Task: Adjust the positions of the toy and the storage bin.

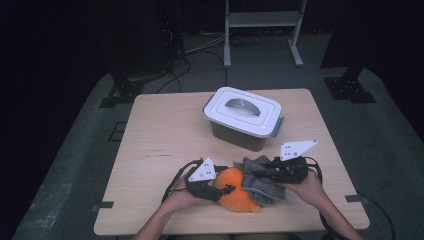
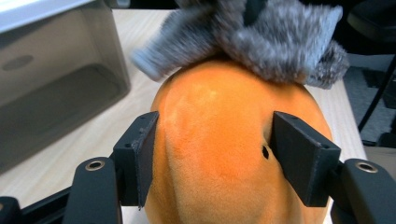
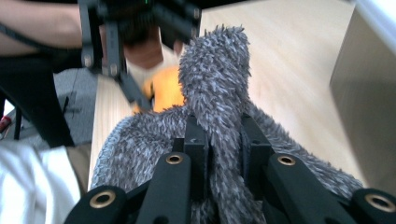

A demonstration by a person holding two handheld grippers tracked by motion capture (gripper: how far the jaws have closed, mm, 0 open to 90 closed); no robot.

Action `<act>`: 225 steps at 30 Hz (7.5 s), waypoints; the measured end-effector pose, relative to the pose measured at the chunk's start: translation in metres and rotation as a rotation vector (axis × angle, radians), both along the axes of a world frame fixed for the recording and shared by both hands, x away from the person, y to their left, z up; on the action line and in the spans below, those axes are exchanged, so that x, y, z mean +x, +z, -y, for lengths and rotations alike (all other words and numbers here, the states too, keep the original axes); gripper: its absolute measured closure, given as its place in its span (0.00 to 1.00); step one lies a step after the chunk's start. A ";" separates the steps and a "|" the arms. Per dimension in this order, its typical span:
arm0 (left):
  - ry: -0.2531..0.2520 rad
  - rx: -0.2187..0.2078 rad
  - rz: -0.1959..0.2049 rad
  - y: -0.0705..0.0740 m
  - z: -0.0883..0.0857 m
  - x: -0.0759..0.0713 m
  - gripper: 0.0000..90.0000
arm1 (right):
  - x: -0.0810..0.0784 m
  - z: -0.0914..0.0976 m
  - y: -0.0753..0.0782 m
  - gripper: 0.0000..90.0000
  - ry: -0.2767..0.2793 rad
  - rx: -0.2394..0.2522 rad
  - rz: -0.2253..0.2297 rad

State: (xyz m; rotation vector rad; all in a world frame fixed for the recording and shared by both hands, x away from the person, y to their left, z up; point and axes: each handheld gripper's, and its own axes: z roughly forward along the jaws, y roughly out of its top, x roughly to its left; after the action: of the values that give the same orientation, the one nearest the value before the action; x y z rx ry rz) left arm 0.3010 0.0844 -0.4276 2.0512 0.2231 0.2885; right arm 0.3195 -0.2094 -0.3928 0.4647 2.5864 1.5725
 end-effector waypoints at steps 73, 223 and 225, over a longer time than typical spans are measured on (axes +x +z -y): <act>-0.012 -0.003 -0.034 0.001 -0.014 0.001 0.42 | 0.001 -0.021 -0.001 0.85 0.068 -0.010 0.014; -0.013 -0.009 -0.092 0.001 -0.001 0.001 0.38 | -0.014 -0.005 -0.007 0.85 0.102 0.074 -0.013; -0.006 -0.005 -0.054 0.002 0.000 0.000 0.41 | -0.012 -0.005 -0.004 0.85 0.089 0.078 -0.008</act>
State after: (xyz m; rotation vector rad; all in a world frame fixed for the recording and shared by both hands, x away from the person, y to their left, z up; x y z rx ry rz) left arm 0.3012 0.0845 -0.4260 2.0557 0.2509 0.2292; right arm 0.3073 -0.2046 -0.3968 0.3677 2.5930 1.7079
